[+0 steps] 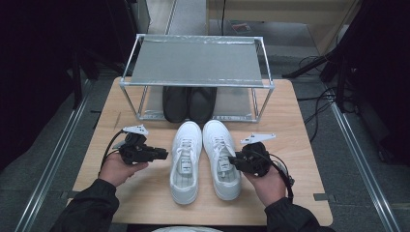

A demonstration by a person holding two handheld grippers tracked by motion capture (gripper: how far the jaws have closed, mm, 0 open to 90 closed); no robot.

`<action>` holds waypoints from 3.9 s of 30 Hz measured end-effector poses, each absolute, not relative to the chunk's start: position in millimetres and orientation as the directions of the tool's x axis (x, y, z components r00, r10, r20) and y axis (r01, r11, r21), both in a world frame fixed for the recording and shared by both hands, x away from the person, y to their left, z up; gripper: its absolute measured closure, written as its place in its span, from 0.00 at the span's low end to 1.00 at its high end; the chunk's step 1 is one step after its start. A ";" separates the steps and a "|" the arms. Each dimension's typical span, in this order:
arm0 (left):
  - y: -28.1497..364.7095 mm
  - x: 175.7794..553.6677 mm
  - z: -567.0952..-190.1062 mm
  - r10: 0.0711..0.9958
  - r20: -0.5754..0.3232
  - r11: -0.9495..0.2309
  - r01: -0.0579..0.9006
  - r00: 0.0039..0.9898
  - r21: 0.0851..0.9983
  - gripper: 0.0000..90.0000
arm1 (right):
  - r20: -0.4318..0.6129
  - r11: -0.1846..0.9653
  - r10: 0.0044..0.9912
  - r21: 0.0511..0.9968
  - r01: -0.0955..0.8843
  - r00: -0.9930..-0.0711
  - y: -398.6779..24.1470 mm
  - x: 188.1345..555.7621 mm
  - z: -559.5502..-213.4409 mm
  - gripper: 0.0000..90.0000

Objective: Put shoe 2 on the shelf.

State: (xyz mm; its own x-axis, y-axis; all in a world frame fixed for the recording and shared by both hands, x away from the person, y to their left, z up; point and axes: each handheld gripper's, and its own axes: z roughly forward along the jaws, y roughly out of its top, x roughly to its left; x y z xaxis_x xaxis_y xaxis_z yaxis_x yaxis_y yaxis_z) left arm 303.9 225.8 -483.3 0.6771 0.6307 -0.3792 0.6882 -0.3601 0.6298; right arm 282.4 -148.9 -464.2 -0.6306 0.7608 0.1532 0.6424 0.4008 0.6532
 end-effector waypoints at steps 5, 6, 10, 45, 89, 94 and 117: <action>228.0 305.7 -482.2 0.627 -0.408 -0.347 0.706 0.664 0.617 0.90 | 0.226 0.323 0.712 0.735 0.596 -0.665 -164.0 277.8 -451.4 0.73; 228.1 305.8 -482.2 0.626 -0.406 -0.348 0.704 0.666 0.619 0.90 | 0.235 0.312 0.707 0.743 0.592 -0.668 -166.6 277.2 -449.3 0.73; 227.6 307.5 -485.1 0.627 -0.383 -0.365 0.691 0.678 0.624 0.91 | 0.224 0.312 0.691 0.765 0.563 -0.687 -177.0 277.1 -445.3 0.93; 175.6 297.4 -505.7 0.550 -0.371 -0.493 0.650 0.748 0.579 1.00 | 0.282 0.339 0.708 0.668 0.663 -0.647 -172.8 307.6 -475.6 0.99; 176.6 283.6 -483.4 0.489 -0.373 -0.489 0.602 0.788 0.632 0.63 | 0.291 0.236 0.702 0.766 0.598 -0.650 -177.9 300.1 -443.7 0.81; 185.6 285.3 -479.9 0.509 -0.375 -0.456 0.612 0.775 0.647 0.57 | 0.302 0.235 0.687 0.769 0.594 -0.661 -172.1 291.3 -440.0 0.77; 200.0 287.7 -475.2 0.538 -0.383 -0.400 0.628 0.751 0.668 0.51 | 0.264 0.324 0.676 0.732 0.600 -0.688 -122.5 271.9 -461.9 0.39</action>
